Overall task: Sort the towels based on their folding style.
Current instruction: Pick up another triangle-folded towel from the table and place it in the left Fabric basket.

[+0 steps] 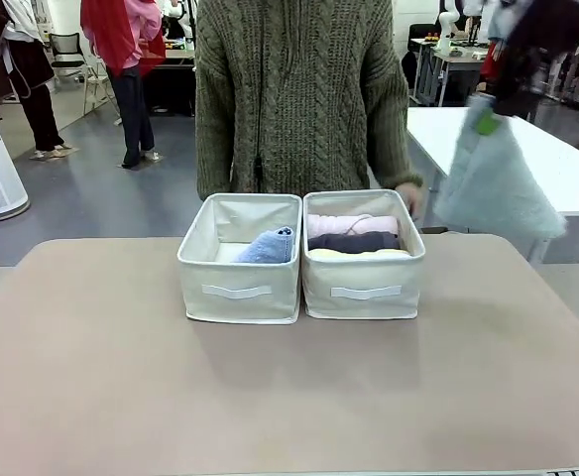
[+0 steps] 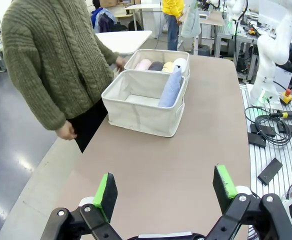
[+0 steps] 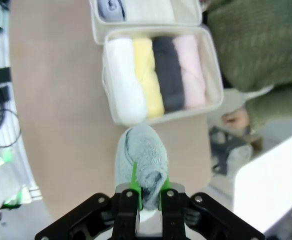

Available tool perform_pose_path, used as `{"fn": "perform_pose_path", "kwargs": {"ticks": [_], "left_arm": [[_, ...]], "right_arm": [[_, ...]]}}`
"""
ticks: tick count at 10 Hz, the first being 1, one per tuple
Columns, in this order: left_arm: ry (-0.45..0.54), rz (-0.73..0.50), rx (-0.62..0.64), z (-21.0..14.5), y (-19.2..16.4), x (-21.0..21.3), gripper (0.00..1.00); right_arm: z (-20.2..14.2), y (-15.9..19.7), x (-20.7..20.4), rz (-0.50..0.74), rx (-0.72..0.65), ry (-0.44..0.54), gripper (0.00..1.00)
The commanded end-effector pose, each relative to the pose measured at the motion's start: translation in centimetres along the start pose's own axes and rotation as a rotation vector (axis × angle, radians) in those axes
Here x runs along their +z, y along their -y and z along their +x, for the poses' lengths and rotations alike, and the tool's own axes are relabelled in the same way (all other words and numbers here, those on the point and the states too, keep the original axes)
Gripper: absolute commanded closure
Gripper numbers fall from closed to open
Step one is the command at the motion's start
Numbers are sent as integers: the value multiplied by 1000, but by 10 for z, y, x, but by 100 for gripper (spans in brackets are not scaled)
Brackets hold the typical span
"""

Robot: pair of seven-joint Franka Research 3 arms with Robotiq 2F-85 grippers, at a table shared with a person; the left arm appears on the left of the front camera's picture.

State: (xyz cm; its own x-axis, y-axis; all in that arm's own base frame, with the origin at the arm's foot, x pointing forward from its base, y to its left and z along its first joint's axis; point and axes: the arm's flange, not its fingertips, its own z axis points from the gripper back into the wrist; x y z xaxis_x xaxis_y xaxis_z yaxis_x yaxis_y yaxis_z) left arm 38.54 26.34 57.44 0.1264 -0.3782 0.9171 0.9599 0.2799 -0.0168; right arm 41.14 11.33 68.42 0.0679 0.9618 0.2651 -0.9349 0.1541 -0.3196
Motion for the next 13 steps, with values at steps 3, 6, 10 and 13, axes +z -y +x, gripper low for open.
{"fn": "perform_pose_path", "kwargs": {"ticks": [3, 6, 10, 13], "left_arm": [[-5, -5, -11, -1, 3, 2, 0], [-5, -5, -11, -1, 3, 2, 0], [-5, -5, -11, -1, 3, 2, 0], [-5, -5, -11, -1, 3, 2, 0]], "right_arm": [[156, 51, -21, 43, 88, 63, 85], [232, 57, -62, 118, 141, 125, 85], [243, 48, -86, 118, 157, 145, 85], [243, 48, -86, 118, 157, 145, 85]]}}
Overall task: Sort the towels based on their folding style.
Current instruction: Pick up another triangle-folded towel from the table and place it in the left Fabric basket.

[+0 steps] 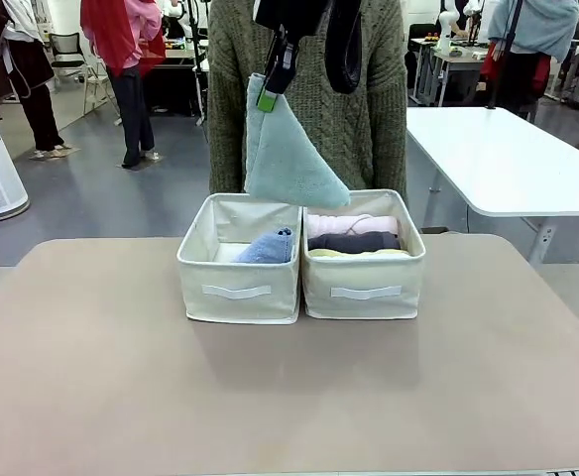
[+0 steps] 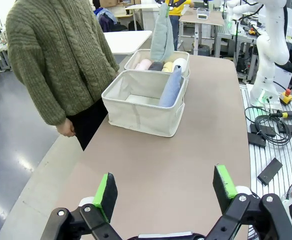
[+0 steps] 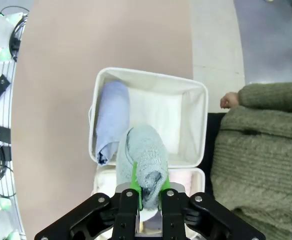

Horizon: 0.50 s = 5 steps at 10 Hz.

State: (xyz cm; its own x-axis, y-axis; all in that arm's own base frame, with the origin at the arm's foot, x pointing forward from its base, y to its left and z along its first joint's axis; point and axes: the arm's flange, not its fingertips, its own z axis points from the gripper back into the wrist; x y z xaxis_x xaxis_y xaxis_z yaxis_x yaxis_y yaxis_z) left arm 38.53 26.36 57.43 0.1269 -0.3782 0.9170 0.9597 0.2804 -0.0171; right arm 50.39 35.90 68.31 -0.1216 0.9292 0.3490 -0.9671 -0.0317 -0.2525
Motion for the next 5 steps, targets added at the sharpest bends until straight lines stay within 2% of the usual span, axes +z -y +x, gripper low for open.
{"fn": "perform_pose_path", "kwargs": {"ticks": [1, 3, 5], "left_arm": [[-4, -6, -11, -1, 3, 2, 0], [-4, -6, -11, -1, 3, 2, 0], [-4, -6, -11, -1, 3, 2, 0]], "right_arm": [[0, 0, 0, 0, 0, 0, 85], [27, 9, -27, 15, 41, 87, 85], [46, 20, -48, -9, 50, 111, 85]]}}
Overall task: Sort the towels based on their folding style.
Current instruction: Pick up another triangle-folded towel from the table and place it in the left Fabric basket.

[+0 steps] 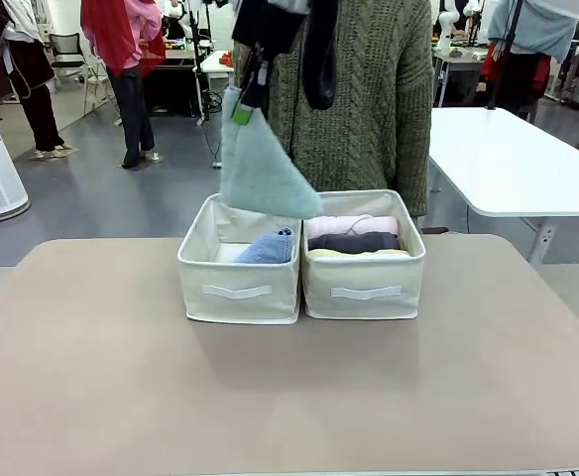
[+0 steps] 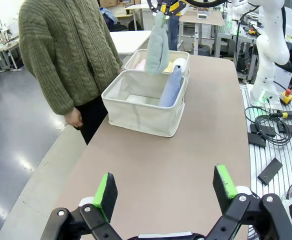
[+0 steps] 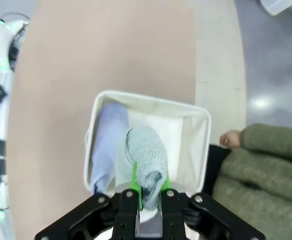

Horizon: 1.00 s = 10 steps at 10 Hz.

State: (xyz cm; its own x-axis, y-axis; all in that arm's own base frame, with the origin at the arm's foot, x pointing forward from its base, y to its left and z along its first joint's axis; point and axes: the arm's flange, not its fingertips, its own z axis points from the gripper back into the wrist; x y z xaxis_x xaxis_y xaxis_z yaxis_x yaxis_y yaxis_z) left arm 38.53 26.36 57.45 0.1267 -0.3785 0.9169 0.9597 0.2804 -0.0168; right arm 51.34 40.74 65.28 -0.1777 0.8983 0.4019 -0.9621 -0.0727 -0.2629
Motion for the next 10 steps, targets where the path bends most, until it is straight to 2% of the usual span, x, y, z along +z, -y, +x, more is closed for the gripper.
{"fn": "perform_pose_path", "kwargs": {"ticks": [1, 4, 10], "left_arm": [[-4, -6, -11, -1, 3, 2, 0], [-4, -6, -11, -1, 3, 2, 0], [-4, -6, -11, -1, 3, 2, 0]], "right_arm": [[16, 24, -11, -28, 0, 50, 85], [11, 35, -40, 14, -7, 110, 85], [-18, 55, -81, 88, -36, 86, 85]]}}
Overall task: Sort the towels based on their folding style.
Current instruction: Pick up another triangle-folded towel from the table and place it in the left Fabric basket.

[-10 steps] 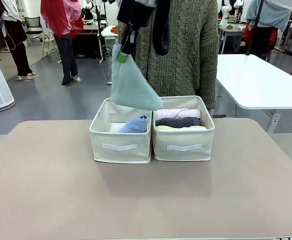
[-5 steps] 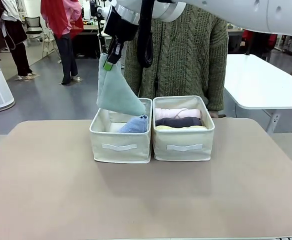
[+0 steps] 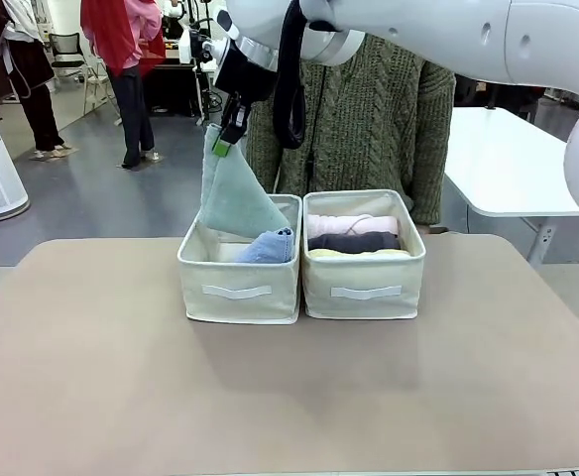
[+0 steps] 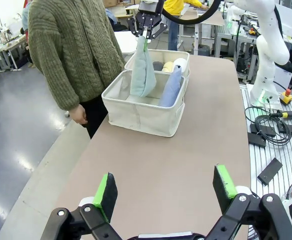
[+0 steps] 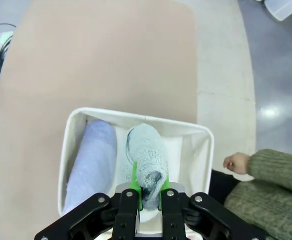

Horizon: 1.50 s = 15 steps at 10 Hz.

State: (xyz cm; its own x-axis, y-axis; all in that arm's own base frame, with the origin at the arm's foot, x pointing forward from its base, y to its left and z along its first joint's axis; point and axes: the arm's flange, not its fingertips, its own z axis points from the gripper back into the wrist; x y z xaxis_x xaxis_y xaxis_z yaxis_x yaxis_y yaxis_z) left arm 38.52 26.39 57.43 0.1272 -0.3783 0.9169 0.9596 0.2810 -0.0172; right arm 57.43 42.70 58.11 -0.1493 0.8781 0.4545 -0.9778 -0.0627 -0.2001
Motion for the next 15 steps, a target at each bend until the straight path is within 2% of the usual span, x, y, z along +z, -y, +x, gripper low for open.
{"fn": "perform_pose_path", "kwargs": {"ticks": [1, 5, 9, 15], "left_arm": [[-4, -6, -11, -1, 3, 2, 0], [-4, -6, -11, -1, 3, 2, 0], [-4, -6, -11, -1, 3, 2, 0], [-4, -6, -11, -1, 3, 2, 0]], "right_arm": [[1, 16, -4, 54, -9, 20, 85], [-7, 31, -38, 123, -26, -23, 85], [-14, 48, -71, 200, -34, -19, 85], [-25, 50, -106, 257, -69, -24, 85]]}}
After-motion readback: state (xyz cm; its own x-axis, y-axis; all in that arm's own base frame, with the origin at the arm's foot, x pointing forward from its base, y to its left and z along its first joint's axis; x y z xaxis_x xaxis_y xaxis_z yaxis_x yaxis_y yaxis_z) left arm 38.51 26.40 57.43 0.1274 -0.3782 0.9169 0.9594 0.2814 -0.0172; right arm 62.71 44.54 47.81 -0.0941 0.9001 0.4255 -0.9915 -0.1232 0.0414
